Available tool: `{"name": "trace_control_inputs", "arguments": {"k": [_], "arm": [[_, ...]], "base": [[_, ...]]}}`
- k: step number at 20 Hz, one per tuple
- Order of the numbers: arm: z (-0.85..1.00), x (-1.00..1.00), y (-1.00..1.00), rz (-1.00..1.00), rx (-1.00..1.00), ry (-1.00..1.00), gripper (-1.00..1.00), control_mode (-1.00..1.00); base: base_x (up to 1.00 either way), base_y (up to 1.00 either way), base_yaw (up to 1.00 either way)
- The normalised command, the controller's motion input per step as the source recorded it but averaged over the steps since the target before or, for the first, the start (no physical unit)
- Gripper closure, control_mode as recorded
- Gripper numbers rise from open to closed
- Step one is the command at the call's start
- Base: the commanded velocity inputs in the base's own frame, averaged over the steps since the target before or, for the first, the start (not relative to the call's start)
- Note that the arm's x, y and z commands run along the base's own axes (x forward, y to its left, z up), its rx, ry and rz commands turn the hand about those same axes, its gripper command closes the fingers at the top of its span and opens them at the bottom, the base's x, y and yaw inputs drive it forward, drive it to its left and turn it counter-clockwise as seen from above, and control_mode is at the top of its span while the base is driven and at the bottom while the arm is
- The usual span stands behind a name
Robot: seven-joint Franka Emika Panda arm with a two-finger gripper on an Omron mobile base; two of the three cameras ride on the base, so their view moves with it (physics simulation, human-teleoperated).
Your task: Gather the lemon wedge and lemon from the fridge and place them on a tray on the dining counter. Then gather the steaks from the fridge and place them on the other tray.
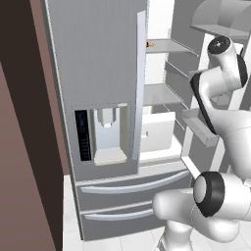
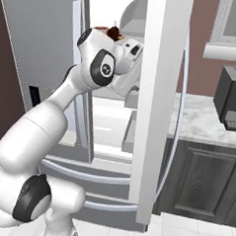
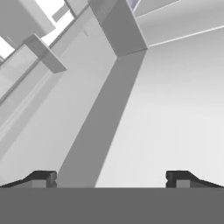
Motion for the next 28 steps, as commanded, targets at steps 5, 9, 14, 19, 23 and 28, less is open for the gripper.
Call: {"name": "trace_control_inputs", "arguments": {"k": [5, 9, 14, 19, 23, 28], "arm": [[0.00, -0.05, -0.34, 0.00, 0.02, -0.01, -1.00, -1.00], [0.00, -0.44, 0.15, 0.07, -0.03, -0.18, -1.00, -1.00], [0.00, -0.11, 0.80, 0.04, -0.04, -0.22, -1.00, -1.00], [0.00, 0.00, 0.90, 0.01, 0.00, -0.21, -1.00, -1.00], [0.00, 0.00, 0.64, -0.02, 0.09, -0.16, -1.00, -1.00], [0.00, -0.01, 0.56, -0.05, 0.24, -0.22, -1.00, -1.00]], "base": [[0.00, 0.00, 0.00], [0.00, 0.00, 0.00], [0.00, 0.00, 0.00], [0.00, 0.00, 0.00], [0.00, 0.00, 0.00], [0.00, 0.00, 0.00]]}}
